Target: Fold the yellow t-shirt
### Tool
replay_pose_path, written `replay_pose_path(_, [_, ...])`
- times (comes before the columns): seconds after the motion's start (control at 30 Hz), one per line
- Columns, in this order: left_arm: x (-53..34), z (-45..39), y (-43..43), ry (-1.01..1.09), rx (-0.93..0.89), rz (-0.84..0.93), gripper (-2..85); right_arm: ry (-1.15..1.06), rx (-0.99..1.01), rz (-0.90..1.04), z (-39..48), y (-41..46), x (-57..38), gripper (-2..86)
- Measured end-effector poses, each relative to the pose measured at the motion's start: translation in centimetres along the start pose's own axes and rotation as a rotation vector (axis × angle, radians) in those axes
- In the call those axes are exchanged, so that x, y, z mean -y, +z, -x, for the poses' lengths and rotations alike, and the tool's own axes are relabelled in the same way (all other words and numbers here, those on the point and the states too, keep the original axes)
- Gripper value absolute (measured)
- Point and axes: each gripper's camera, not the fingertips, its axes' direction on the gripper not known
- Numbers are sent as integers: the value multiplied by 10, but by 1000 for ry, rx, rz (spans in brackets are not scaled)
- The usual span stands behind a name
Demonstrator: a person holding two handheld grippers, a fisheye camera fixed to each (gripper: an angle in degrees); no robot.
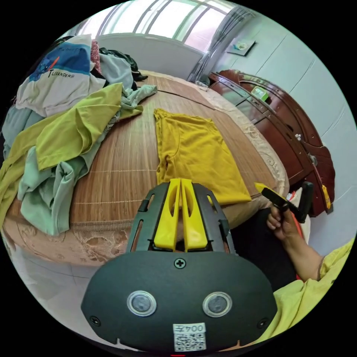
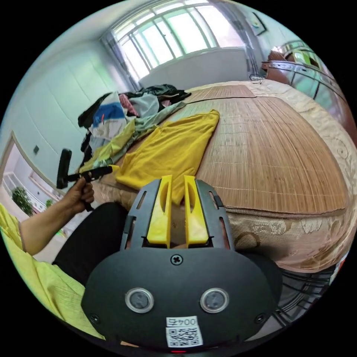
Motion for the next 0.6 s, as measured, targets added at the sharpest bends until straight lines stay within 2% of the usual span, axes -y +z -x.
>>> replay_pose_path(0.1, [21, -7, 5, 55, -37, 1, 2, 109, 99, -15, -34, -4, 12, 76])
replay_pose_path(0.2, [43, -11, 20, 95, 24, 65, 2, 213, 182, 26, -65, 5, 22, 78])
replay_pose_path(0.3, [55, 5, 36, 54, 174, 176, 1, 213, 184, 87, -73, 14, 31, 80])
replay_pose_path(0.47, [60, 29, -7, -15, 57, 110, 2, 200, 160, 98, -87, 9, 40, 78])
replay_pose_path(0.6, [47, 47, -60, -111, -116, 48, 2, 317, 270, 47, -125, -4, 41, 74])
